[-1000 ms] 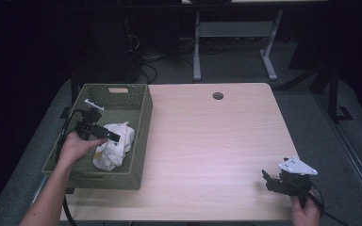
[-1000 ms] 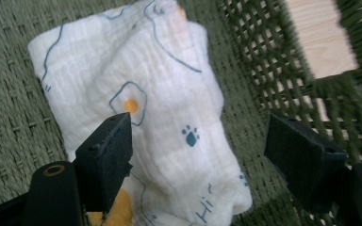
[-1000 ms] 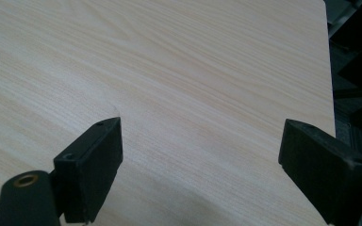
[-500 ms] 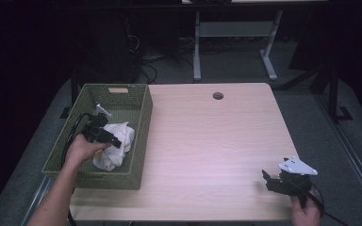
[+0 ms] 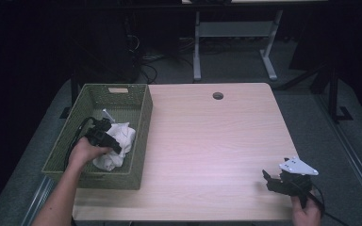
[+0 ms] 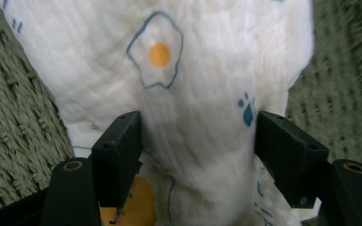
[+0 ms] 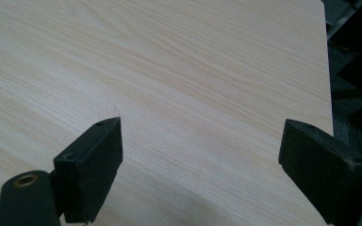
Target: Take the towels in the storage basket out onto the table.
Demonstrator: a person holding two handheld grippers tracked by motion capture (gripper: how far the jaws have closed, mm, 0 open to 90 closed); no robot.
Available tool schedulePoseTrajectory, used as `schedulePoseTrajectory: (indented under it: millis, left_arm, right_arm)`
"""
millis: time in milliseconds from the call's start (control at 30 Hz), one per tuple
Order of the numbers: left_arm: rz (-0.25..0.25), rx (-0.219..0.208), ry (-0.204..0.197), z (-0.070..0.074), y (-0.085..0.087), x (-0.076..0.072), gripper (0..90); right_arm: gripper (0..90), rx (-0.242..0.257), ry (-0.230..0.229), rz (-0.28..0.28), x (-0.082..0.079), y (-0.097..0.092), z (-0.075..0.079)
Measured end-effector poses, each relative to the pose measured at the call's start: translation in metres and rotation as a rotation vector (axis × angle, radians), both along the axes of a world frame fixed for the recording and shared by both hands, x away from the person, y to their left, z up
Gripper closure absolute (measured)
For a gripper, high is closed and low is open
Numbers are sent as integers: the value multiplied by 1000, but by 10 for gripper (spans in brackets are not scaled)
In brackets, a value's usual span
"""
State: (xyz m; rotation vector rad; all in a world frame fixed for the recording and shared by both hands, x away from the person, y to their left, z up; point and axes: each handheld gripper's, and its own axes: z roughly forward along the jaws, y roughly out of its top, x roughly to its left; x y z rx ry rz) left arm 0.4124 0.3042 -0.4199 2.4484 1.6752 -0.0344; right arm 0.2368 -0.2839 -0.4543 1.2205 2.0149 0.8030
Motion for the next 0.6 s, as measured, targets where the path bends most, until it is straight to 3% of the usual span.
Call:
schedulePoseTrajectory:
  millis: [100, 400, 600]
  left_arm:
    - [11, 10, 8, -1, -1, 0, 344]
    - [-18, 19, 20, -1, 0, -1, 554]
    - [15, 2, 32, 0, 3, -1, 633]
  right_arm:
    - [139, -2, 1, 0, 0, 0, 0]
    - [139, 0, 0, 1, 0, 0, 0]
    - [139, 1, 1, -1, 0, 1, 0]
